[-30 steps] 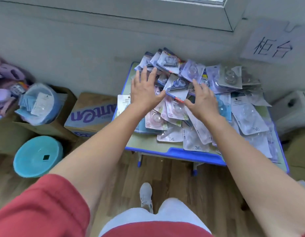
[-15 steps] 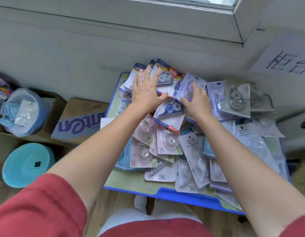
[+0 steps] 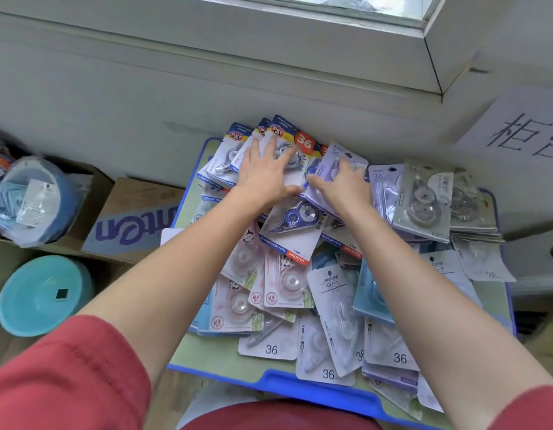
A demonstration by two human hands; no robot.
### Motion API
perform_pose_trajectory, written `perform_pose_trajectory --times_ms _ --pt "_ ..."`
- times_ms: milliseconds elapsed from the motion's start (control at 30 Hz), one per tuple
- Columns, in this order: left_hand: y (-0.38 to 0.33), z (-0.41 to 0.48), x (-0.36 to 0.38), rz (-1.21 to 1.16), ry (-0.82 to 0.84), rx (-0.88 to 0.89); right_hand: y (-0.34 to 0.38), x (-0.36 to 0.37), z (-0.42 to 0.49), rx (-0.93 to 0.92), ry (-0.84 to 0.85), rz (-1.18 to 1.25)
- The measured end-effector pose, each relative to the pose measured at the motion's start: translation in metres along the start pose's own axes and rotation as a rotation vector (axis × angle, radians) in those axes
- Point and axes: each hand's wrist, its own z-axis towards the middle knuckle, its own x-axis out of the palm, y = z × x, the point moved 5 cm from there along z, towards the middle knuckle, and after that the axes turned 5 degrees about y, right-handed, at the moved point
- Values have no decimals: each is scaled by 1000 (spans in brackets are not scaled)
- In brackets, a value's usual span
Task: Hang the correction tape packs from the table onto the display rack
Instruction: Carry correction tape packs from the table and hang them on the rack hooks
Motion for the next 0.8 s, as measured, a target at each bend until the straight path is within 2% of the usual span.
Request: perform_pose_trajectory --times_ms 133,300,500,800 --pt "0 -4 0 37 -7 -6 3 1 2 -6 -7 18" --pt "-8 -5 -4 -33 -48 -27 6 0 2 -25 -23 86" --pt "-5 -13 -9 -44 -129 -17 12 -4 -5 -98 -116 120" --pt "17 -48 -6 -215 -231 -55 9 -3 -31 -172 -153 137"
